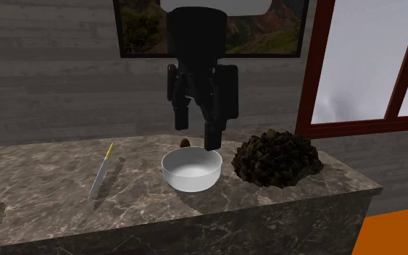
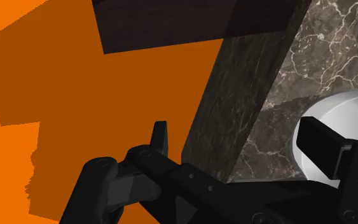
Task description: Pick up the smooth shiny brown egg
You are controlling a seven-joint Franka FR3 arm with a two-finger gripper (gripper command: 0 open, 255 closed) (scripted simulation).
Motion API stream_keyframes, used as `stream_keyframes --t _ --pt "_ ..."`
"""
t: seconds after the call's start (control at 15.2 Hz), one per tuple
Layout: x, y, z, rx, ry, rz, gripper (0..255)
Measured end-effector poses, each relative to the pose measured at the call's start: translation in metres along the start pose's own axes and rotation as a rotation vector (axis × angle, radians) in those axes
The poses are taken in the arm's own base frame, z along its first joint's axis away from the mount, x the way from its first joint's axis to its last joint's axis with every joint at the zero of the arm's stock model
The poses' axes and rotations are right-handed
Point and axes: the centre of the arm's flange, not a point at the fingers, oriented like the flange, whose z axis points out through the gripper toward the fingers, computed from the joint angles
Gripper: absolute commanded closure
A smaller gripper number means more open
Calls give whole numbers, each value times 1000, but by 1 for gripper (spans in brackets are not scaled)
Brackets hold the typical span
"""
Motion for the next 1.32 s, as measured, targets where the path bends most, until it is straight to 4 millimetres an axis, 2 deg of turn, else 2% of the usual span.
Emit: stream_keyframes --t 0.13,0.26,1.32 --pt "2 -6 2 -1 1 3 0" --pt "4 -25 10 -5 6 15 0" --pt "60 -218 77 -43 54 136 0"
